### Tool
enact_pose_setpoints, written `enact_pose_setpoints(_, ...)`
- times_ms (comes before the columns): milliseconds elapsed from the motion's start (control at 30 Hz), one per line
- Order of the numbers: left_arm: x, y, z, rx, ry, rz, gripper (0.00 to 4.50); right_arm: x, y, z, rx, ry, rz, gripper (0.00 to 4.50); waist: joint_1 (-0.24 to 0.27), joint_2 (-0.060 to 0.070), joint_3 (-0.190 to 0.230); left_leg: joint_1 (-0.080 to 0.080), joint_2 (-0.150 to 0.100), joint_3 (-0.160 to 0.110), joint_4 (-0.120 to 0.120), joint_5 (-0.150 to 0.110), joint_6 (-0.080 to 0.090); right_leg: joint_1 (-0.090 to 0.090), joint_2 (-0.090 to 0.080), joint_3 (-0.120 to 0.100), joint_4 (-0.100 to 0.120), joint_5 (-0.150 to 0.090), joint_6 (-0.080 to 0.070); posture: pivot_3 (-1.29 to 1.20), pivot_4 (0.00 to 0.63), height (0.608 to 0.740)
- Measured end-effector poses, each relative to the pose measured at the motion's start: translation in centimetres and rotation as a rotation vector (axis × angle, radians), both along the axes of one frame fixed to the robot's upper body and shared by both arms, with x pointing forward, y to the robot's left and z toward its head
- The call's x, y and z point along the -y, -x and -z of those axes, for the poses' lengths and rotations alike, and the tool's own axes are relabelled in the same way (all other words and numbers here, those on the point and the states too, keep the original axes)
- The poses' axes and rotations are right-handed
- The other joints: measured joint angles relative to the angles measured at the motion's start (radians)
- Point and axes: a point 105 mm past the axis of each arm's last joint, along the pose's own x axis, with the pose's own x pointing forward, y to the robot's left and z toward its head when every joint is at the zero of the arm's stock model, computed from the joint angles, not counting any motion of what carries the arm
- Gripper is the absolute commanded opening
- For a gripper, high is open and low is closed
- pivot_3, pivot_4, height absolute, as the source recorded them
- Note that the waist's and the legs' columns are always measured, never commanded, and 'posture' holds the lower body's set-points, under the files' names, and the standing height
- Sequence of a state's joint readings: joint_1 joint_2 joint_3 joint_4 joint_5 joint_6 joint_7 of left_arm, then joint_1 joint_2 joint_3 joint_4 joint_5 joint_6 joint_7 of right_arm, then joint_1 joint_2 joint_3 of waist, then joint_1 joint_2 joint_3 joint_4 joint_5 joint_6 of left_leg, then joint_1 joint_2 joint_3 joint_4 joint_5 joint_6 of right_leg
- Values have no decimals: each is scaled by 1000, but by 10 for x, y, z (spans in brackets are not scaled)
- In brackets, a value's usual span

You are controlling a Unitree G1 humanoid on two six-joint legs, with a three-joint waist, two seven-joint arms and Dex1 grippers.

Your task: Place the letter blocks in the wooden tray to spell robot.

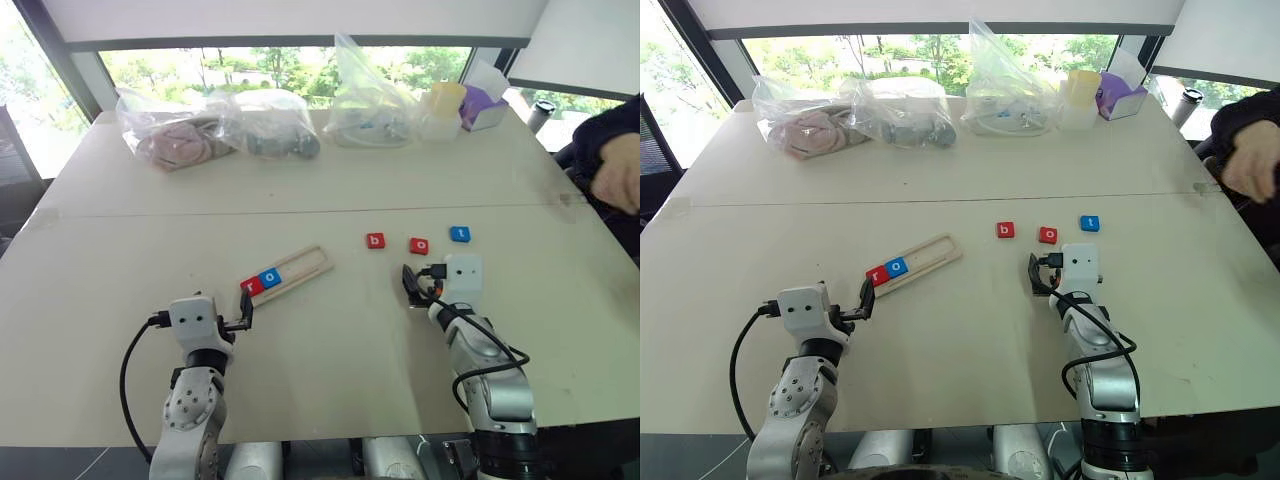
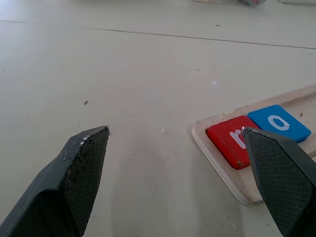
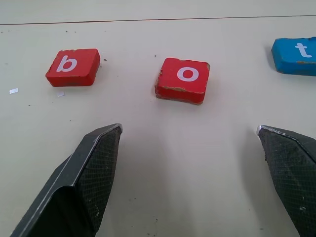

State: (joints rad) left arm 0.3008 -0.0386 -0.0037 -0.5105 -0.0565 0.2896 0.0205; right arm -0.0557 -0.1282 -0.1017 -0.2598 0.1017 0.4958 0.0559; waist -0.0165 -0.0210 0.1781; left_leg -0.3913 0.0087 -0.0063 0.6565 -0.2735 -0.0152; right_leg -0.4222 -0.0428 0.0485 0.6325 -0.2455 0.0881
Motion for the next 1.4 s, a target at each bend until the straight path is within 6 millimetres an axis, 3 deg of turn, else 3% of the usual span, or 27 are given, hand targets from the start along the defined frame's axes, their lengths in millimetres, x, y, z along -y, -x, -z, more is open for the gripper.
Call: enact_pose_setpoints(1400,1,-1,-3,18,16,19,4500,-1,-1,-2,5,-2,-1,4445,0,0,0,0,0,0,0,0,0,0,0,0,0,0,0,0,150,740)
